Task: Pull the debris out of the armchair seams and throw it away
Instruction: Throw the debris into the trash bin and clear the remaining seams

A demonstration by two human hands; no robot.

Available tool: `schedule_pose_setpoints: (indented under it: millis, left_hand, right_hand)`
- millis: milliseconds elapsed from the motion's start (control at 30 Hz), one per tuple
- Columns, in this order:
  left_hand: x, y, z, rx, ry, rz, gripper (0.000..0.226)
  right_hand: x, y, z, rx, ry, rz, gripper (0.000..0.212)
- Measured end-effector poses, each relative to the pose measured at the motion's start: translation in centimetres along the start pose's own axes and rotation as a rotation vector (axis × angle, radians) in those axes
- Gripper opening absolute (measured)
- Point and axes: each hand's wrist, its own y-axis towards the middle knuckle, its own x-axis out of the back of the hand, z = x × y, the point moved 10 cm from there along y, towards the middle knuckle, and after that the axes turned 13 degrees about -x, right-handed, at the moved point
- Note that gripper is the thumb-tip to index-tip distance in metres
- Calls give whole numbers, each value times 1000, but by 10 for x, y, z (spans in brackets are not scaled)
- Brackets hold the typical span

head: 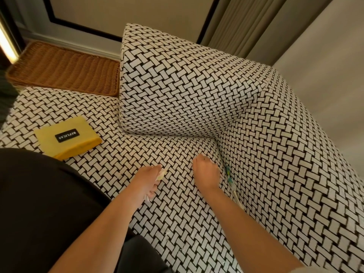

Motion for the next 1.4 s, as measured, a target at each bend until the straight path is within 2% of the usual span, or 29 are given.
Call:
schedule_pose_setpoints:
  millis: [67, 133, 200, 267, 333, 400, 467, 600, 767, 967, 1033, 1167, 1267, 1400]
  left_hand:
    - [2, -5, -2, 2, -11, -16, 23]
    - [6, -12, -7, -8, -46, -44, 21]
    - [10, -20, -16, -35, -127, -77, 20]
    - [16, -32, -26, -71, -204, -107, 21]
    - [28, -45, -38, -120, -244, -138, 24]
    - [44, -59, -50, -175, -295, -163, 30]
    - [66, -74, -65, -242, -333, -203, 35]
    - [121, -112, -103, -477, -279, -314, 25]
    - [199, -163, -129, -656, -289, -507, 39]
    - [307, -199, -111, -679, -307, -716, 43]
    - [335, -200, -95, -646, -352, -759, 42]
    - [394, -186, -44, -538, -518, -865, 40]
    - [428, -172, 0, -409, -558, -936, 39]
    - [462, -161, 39, -218, -459, -1003, 35]
  right_hand:
    - [-7, -2, 8, 82, -18, 44, 14]
    - [-9, -10, 21, 158, 80, 103, 15]
    - [3, -17, 27, 89, 373, 158, 12]
    - [20, -21, 27, -54, 725, 201, 25]
    - [37, -22, 34, -162, 970, 240, 30]
    - [54, -24, 49, -236, 1172, 350, 26]
    - [72, -31, 73, -267, 1360, 529, 24]
    - [119, -56, 139, -148, 1541, 775, 23]
    - [163, -100, 231, 10, 1656, 1043, 24]
    - [176, -157, 347, 77, 1653, 1337, 27]
    - [169, -166, 382, 107, 1589, 1340, 28]
    - [138, -168, 445, 207, 1290, 1127, 33]
    - [110, -172, 484, 184, 1164, 1148, 34]
    - [84, -184, 515, 161, 1046, 1202, 33]
